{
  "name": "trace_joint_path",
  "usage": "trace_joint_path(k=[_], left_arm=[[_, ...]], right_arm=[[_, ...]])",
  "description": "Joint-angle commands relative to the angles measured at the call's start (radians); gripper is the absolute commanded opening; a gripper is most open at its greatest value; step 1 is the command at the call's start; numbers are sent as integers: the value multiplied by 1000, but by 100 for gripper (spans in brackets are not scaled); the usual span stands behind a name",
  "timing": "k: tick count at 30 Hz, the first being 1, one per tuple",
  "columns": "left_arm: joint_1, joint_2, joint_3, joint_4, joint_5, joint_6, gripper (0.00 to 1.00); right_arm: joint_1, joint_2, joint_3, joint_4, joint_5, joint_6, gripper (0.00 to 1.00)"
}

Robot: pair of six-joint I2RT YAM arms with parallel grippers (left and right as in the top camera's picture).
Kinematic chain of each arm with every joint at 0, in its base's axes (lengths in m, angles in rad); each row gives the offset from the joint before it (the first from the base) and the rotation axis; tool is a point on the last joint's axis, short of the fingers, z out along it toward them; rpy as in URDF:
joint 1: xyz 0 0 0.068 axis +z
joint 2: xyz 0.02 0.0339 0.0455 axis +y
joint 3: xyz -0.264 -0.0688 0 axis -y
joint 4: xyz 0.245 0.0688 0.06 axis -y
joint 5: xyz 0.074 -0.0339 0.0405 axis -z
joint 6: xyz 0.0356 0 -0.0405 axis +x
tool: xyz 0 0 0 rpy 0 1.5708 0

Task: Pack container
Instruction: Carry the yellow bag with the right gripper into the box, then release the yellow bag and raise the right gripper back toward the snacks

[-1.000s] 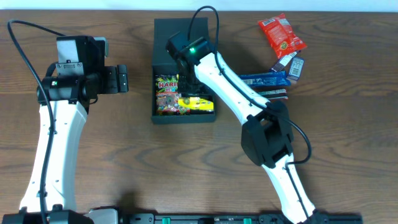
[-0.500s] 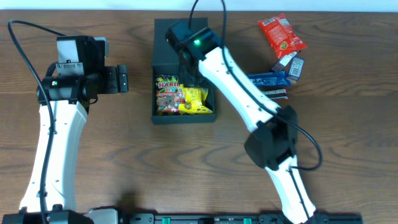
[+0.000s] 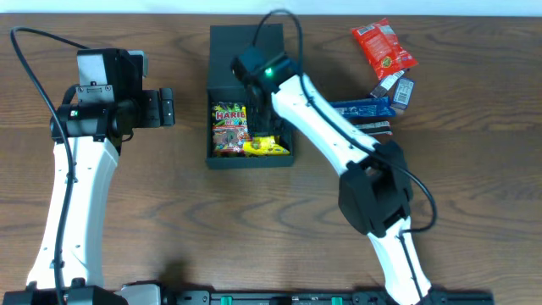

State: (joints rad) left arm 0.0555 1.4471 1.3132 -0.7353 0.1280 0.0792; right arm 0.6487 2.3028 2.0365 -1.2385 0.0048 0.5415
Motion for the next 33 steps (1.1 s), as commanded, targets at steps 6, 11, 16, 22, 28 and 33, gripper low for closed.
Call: trace_joint_path(k=[6,11,16,22,28,33], left_arm=[[3,-9,24,-2,3,4,96],[3,-9,24,-3,3,4,95],[3,-9,24,-5,3,4,95],[3,-9,24,-9,3,4,96],[3,-9,24,-8,3,4,95],[3,-9,24,-8,3,5,95]], right_arm=[[8,7,-161,126,-32,-50,1],[2,1,-116,108,5,-50,1],[4,-4,2,24,74,-49,1],[11,-3,69,25,73,-66,1],[16,6,9,130,39,-92,1],[16,8,-83,229,14,-102,1]])
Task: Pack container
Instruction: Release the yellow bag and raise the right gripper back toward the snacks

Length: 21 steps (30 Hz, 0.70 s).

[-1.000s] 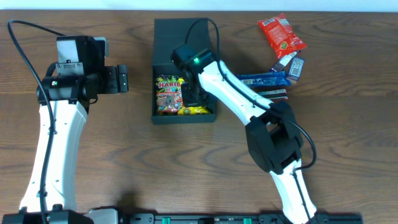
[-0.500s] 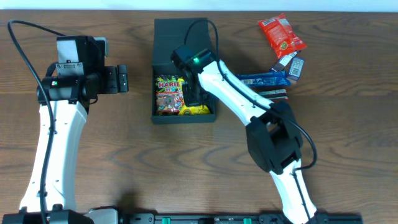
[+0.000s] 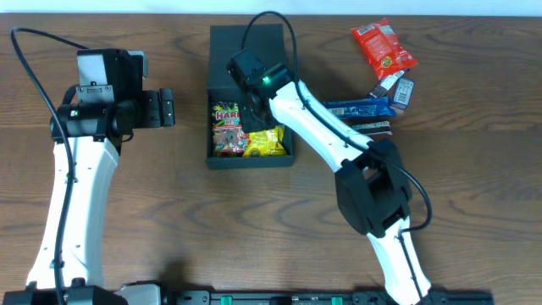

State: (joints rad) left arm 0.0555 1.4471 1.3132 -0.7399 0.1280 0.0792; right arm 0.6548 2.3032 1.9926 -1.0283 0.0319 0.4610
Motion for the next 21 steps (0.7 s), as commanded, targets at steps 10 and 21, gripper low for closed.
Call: trace_joint_path(k=[10,21], left_arm=[[3,-9,24,-3,3,5,95],[3,-9,24,-5,-2,5,95]], right_arm=[[3,16,-124,50,105,-6,2],[-2,-11,-39,-7,121,2,1]])
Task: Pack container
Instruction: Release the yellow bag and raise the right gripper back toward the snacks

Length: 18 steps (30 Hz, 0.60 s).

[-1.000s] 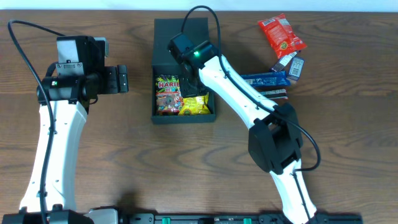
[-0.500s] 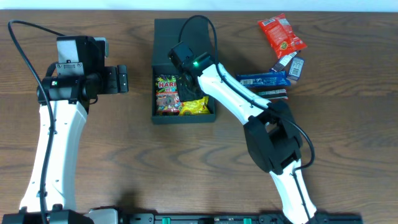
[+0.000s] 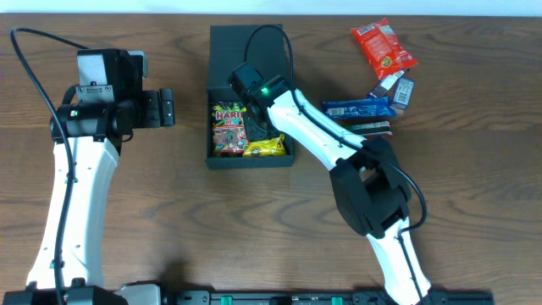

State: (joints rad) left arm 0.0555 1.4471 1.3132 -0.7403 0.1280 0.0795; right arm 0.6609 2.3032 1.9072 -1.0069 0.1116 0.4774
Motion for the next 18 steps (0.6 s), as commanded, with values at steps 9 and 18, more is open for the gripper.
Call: trace_joint_path(k=[9,18], left_arm=[[3,-9,24,-4,-1,4,95],[3,-9,24,-4,0,4,95]], right_arm=[[-117,-212,290,1,228,-172,66],[-364,-248,278,23,446,-191,99]])
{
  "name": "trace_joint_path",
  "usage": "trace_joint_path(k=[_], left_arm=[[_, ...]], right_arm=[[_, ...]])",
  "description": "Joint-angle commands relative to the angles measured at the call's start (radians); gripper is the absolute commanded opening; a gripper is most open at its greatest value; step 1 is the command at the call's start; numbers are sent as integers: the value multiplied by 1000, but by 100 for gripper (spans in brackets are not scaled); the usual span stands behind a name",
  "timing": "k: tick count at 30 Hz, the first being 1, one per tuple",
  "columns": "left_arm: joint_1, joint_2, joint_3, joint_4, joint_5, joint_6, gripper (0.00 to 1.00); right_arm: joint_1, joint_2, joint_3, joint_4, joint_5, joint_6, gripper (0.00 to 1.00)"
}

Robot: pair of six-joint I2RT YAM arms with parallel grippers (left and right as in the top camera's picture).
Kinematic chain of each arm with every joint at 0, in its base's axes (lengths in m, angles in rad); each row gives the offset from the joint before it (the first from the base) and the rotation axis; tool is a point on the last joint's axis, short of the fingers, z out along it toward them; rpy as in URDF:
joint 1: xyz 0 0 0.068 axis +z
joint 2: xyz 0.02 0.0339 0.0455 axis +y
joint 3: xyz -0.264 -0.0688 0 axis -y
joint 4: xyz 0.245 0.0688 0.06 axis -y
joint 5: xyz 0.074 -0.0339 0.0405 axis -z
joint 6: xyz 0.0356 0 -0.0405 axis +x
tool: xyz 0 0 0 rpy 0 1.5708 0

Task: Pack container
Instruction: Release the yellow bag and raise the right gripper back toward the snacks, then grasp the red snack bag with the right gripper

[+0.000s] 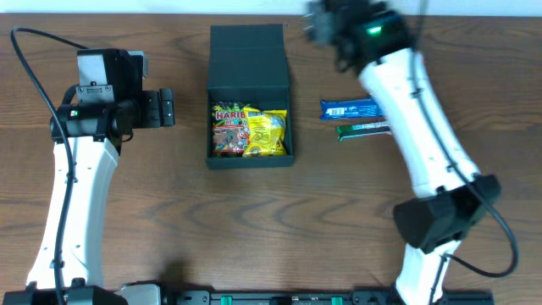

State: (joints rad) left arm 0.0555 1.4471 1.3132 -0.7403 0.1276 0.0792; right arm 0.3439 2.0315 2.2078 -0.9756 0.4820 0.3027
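Note:
The black container (248, 59) stands open at the table's middle back. In its front part lie a Haribo bag (229, 129) and a yellow snack bag (268, 134), side by side. My right gripper (320, 22) is blurred by motion near the back edge, right of the container; its jaws cannot be made out. A blue bar (350, 108) and a green bar (364, 129) lie on the table under the right arm. At the left, away from the container, my left gripper (164, 108) points toward it with nothing in it.
The raised right arm (415, 110) runs from the front right to the back and hides the table's back right corner. The left arm (72, 186) runs along the left side.
My right gripper was down in the container at the yellow bag. Now it is outside, up at the back right. The yellow bag lies flat beside the Haribo bag. The left arm has not moved.
My right gripper stayed inside the container over the yellow bag through all three earlier moments, shifting it slightly beside the Haribo bag. A red packet and small packets lay at the back right. By now the gripper has left the box, and the arm covers those packets.

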Motion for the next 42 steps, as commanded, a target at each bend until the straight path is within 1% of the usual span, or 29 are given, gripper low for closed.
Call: trace_joint_path(k=[1,3,5,9,12,19,26,37,38,39,42], left_arm=[[3,-9,24,-4,0,4,95],[3,-9,24,-4,0,5,95],[3,-9,24,-4,0,12,95],[3,-9,24,-4,0,12,95],[3,-9,24,-4,0,11,95],[3,-9,24,-5,0,11,95],[3,-9,24,-4,0,10,95],[3,-9,24,-3,0,10,95],[3,-9,24,-3,0,8,95],[3,-9,24,-3,-1,5,96],[3,-9,24,-3,-1,3,95]], right_arm=[[-68,26,-32,5,72,-16,99],[-119,35,-59,58,10,-66,99],[-177,67,-74,125,-108,-143,99],[-263,162,-74,202,-233,-153,99],[-300,240,-74,269,-311,-205,99],[-326,399,-71,404,-330,-259,99],[-350,484,-70,512,-344,-259,99],[-356,574,-70,554,-345,-259,99],[-356,579,-70,555,-351,-259,98],[-356,580,-70,555,-357,-259,95],[-356,581,-70,557,-359,-255,80]])
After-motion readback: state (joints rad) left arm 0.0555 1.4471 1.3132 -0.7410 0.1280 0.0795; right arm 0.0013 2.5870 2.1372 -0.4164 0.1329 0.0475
